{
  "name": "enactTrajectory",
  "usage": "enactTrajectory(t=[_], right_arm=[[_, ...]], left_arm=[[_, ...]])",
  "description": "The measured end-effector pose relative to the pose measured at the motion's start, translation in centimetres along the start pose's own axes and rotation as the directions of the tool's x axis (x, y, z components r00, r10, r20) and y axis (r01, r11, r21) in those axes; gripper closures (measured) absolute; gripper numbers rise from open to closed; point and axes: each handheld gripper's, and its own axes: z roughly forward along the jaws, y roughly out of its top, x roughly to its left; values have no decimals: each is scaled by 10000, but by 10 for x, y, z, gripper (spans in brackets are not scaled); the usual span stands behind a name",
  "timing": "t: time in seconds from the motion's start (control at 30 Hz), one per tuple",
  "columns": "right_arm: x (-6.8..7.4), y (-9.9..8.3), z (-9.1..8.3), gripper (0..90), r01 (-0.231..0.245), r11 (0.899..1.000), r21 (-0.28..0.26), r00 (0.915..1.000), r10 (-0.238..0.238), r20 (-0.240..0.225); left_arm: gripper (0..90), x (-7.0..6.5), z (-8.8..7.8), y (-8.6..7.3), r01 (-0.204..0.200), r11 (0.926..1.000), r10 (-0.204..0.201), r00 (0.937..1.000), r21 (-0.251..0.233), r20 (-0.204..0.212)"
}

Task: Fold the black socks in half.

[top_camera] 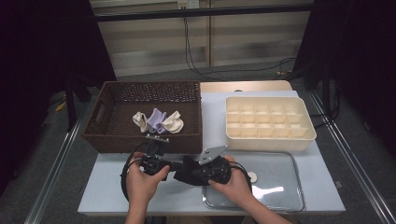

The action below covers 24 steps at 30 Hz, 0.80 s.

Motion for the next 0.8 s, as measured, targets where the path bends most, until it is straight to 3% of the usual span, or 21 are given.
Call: enactTrajectory(t=[0.13,0.17,0.27,0.5,0.53,0.67,0.8], right_arm=[[0,0,1,900,-27,10000,-34,10000,27,-70],[-1,-1,-1,900,-74,10000,-8,9999,74,-75],[-4,-2,-9,900,-54,10000,-40,10000,54,-24],[-10,-6,-25,900,-123,9998,-182,9999,123,19],[-10,-6,-25,900,-127,9998,-170,9999,127,-10],[-7,-6,-18,900,-188,9997,-163,9996,184,-223],[-4,-5,-8,900,-135,9999,-46,9995,134,-302]], left_arm=[[862,-4,4,1,-78,10000,78,9999,56,128],[861,-6,6,1,26,10000,-26,9999,-50,111],[860,-8,9,3,-248,9997,247,9997,83,82],[856,-14,17,6,-376,9992,374,9992,129,122],[856,-16,18,6,-125,9999,125,9998,-10,159],[857,-14,15,7,-333,9994,332,9993,113,154],[859,-13,11,6,-192,9998,192,9996,-1,205]])
